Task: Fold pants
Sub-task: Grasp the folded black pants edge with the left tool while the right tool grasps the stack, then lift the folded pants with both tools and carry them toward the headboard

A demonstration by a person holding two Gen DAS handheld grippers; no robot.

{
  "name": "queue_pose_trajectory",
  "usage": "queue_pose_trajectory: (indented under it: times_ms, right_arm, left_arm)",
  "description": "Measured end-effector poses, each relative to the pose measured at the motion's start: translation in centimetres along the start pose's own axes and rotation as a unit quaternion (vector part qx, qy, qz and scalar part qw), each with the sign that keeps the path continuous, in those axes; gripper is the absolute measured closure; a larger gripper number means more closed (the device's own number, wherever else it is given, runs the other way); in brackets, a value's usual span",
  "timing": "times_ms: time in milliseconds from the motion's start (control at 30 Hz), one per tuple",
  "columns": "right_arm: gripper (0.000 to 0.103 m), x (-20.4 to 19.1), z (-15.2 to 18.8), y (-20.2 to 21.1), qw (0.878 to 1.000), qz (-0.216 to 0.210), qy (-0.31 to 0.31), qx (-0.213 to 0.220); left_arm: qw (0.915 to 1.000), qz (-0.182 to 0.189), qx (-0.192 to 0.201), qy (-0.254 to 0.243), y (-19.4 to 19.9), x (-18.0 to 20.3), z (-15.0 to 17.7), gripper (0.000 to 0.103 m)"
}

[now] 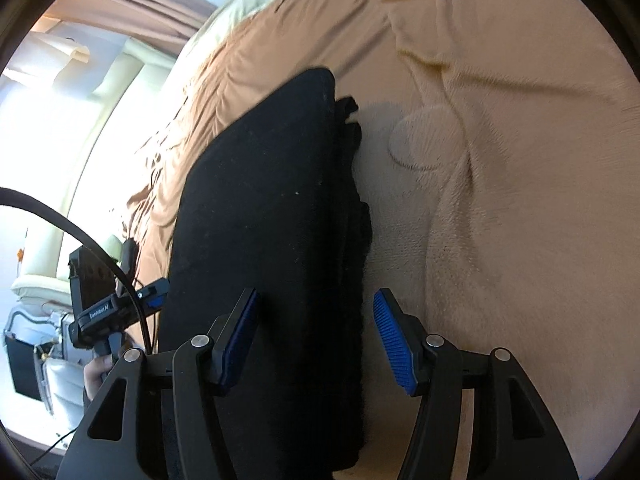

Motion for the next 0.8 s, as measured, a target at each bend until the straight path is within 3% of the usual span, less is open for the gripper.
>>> queue_pose_trajectory:
  times_ms: [367, 600, 800]
  right_arm:
    - [0.046, 0.2, -2.2, -3.4, 0.995, -0.086, 0.012, -0.053]
    - [0.074, -0.8, -2.2, -2.8, 0.993, -0.099, 0.054, -0.043]
    - [0.079, -1.6, -1.9, -2.0, 0.993, -0.092, 0.071, -0.025]
  left_arm:
    - [0.9996, 0.012, -0.018, 0.017, -1.6, -0.5, -0.3, 0.050]
    - [0.9999, -0.008, -0.007, -0.009, -0.6, 0.8, -0.1, 0.064]
    - [0.9995, -0.016, 0.000, -0.027, 1.0, 1.9, 0.3, 0.068]
Point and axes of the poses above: each gripper's, at about its wrist camera, not at the fingertips, and y roughly against the way its jaws point, x to its right, z to its underside, the point moved 8 cm from there along -y, roughly the way its jaws point, and after that the axes turned 8 degrees about -x, right-handed, at the moved point
